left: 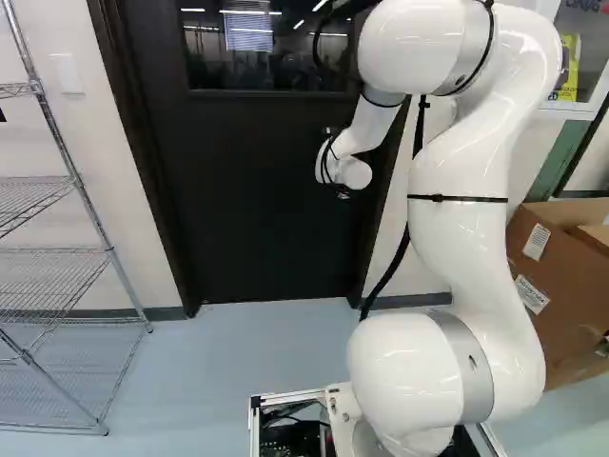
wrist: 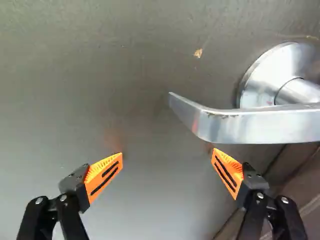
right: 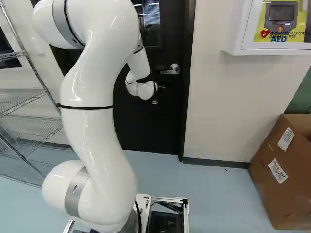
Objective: Open the door and move inside
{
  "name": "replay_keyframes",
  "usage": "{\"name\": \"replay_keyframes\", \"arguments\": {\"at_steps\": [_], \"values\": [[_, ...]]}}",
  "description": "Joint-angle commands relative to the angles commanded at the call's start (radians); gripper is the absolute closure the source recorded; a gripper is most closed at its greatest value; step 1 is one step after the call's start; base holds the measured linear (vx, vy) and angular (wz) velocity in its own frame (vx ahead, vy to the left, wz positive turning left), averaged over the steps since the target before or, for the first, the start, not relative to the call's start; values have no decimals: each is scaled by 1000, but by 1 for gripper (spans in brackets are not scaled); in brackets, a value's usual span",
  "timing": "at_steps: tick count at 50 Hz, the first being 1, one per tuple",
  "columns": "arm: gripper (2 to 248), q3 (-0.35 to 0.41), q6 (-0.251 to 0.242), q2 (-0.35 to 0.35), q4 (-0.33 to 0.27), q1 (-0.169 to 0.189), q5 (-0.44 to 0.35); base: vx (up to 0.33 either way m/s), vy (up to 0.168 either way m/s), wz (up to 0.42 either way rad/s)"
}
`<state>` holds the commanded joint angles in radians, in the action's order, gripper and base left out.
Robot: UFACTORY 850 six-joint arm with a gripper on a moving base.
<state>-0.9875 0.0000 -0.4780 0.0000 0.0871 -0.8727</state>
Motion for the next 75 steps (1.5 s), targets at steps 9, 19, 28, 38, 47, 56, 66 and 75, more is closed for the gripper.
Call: {"name": "replay_keyframes", "arguments": {"at_steps": [9,19,28,38,47,56,66,75], "values": [[3,-54,0,-42,0,-2,0,0,0,0],[3,-115,0,-89,0,-4,0,0,0,0],[3,-172,0,-132,0,-6,0,0,0,0],[3,-237,0,-180,-1,-10,0,0,0,0],[3,-296,0,-223,-8,-16,0,0,0,0],[3,-357,0,-267,-9,-23,0,0,0,0],[3,-428,0,-318,-9,-29,0,0,0,0],[3,-495,0,-366,-9,-32,0,0,0,0]]}}
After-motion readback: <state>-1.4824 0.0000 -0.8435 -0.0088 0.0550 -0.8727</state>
